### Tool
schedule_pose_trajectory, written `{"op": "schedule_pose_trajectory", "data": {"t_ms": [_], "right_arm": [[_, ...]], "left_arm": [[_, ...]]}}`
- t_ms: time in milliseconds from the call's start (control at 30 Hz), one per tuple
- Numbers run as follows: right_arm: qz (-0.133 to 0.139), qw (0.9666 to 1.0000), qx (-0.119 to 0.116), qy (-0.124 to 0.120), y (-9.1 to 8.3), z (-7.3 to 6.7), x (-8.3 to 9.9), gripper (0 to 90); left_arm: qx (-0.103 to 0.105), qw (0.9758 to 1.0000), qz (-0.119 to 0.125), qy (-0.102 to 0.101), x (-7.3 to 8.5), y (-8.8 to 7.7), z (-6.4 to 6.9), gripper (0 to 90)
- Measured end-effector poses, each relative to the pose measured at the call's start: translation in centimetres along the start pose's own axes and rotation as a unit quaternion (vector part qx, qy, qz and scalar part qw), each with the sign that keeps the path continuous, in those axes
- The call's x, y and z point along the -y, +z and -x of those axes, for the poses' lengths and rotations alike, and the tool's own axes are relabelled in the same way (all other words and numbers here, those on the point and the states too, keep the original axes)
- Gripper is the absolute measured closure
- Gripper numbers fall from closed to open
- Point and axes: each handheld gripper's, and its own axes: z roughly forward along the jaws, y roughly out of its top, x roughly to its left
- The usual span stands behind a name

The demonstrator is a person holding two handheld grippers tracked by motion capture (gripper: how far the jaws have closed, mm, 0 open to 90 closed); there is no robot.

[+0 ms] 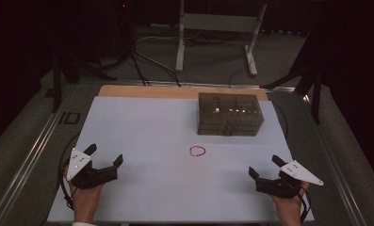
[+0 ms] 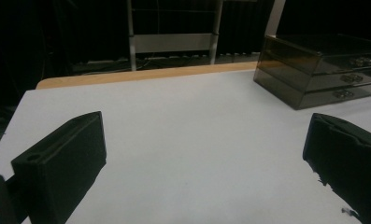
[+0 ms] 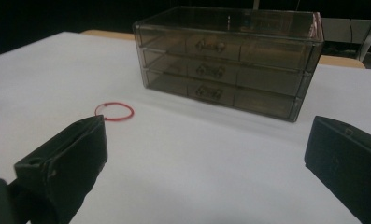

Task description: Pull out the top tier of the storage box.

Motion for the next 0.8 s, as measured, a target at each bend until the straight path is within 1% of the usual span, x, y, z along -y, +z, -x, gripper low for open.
{"op": "schedule_pose_trajectory", "data": {"t_ms": [67, 267, 533, 667, 800], "right_arm": [[0.004, 1.0000, 0.000, 0.002, 0.11, -0.02, -0.01, 0.0], [0.009, 0.9999, 0.003, 0.009, 0.27, 0.06, -0.01, 0.0], [0.011, 0.9999, 0.010, 0.007, 0.44, -0.14, -0.06, 0.0], [0.013, 0.9997, 0.010, 0.018, 0.46, -0.10, -0.15, 0.0], [0.011, 0.9996, 0.016, 0.018, 0.57, -0.30, -0.46, 0.0]], "left_arm": [[0.001, 1.0000, 0.000, -0.001, 0.05, 0.03, -0.03, 1.1], [-0.002, 1.0000, 0.000, 0.004, 0.16, -0.05, 0.11, 1.1], [-0.004, 1.0000, -0.002, 0.003, 0.23, -0.03, 0.12, 1.1], [-0.004, 1.0000, -0.003, 0.002, 0.28, 0.06, 0.16, 1.1], [-0.005, 1.0000, -0.004, 0.001, 0.30, 0.09, 0.15, 1.1]]}}
